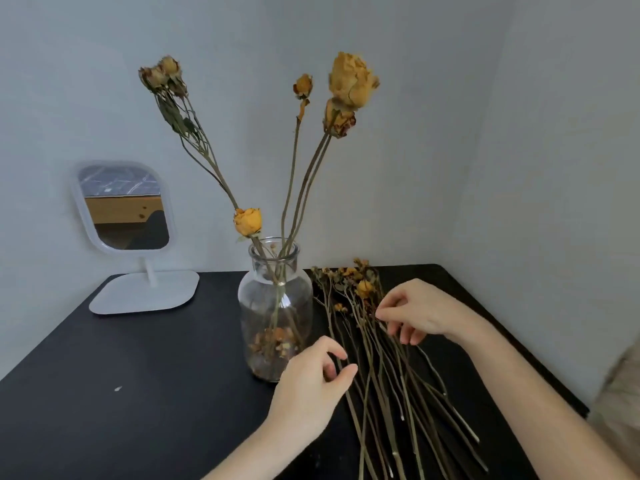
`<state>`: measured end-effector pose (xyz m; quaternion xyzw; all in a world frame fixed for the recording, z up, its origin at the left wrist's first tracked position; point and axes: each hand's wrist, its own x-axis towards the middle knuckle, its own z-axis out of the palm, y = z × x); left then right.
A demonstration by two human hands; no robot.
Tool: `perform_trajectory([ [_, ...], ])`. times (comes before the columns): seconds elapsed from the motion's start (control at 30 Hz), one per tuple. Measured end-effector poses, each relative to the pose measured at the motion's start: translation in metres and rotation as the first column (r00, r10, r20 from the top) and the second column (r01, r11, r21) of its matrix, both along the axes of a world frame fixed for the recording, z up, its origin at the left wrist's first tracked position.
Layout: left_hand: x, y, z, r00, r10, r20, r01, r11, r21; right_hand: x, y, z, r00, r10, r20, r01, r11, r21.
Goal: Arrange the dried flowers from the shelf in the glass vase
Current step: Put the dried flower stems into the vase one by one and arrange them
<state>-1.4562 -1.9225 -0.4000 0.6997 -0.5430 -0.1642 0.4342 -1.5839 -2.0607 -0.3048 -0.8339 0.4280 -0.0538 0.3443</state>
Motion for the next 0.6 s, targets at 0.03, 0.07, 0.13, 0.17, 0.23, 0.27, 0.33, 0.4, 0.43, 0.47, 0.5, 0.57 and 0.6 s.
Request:
perform_trajectory([
  [0.03,-0.001,-0.008,-0.002,1.0,0.014,0.024,-0.015,0.998,0.062,-0.007,-0.009,-0.011,0.998,-0.059,-0.01,0.059,0.998,0.007],
  [0.07,-0.003,-0.017,-0.003,0.998,0.031,0.051,-0.037,0.992,0.121,-0.014,-0.017,-0.022,0.994,-0.108,-0.021,0.109,0.994,0.015],
  [0.13,-0.005,-0.032,-0.005,0.989,0.07,0.129,-0.1,0.967,0.236,-0.024,-0.029,-0.04,0.985,-0.166,-0.045,0.167,0.986,0.027],
  [0.17,-0.006,-0.039,-0.006,0.979,0.092,0.181,-0.141,0.95,0.28,-0.027,-0.032,-0.046,0.983,-0.175,-0.05,0.176,0.984,0.031],
  [0.23,-0.007,-0.049,-0.008,0.952,0.142,0.271,-0.229,0.918,0.325,-0.028,-0.036,-0.057,0.985,-0.169,-0.04,0.17,0.985,0.031],
  [0.27,-0.007,-0.052,-0.01,0.938,0.168,0.303,-0.268,0.905,0.331,-0.027,-0.036,-0.062,0.988,-0.155,-0.03,0.155,0.988,0.017],
  [0.33,-0.007,-0.056,-0.012,0.917,0.193,0.348,-0.32,0.878,0.355,-0.02,-0.035,-0.068,0.994,-0.109,-0.006,0.109,0.993,-0.036],
  [0.4,-0.007,-0.059,-0.015,0.907,0.183,0.379,-0.338,0.854,0.396,-0.01,-0.032,-0.073,0.998,-0.062,0.011,0.063,0.995,-0.073],
  [0.43,-0.007,-0.061,-0.016,0.908,0.179,0.38,-0.338,0.847,0.41,-0.004,-0.031,-0.076,0.999,-0.047,0.001,0.047,0.996,-0.082],
  [0.47,-0.007,-0.062,-0.017,0.913,0.177,0.368,-0.332,0.846,0.417,0.003,-0.03,-0.078,0.999,-0.038,-0.025,0.036,0.996,-0.088],
  [0.5,-0.007,-0.064,-0.018,0.921,0.179,0.347,-0.323,0.848,0.421,0.009,-0.029,-0.08,0.997,-0.034,-0.062,0.028,0.995,-0.094],
  [0.57,-0.006,-0.065,-0.02,0.938,0.196,0.288,-0.307,0.853,0.422,0.02,-0.028,-0.084,0.987,-0.045,-0.155,0.027,0.993,-0.116],
  [0.6,-0.006,-0.066,-0.02,0.945,0.208,0.253,-0.301,0.857,0.419,0.024,-0.028,-0.085,0.978,-0.059,-0.199,0.033,0.991,-0.133],
])
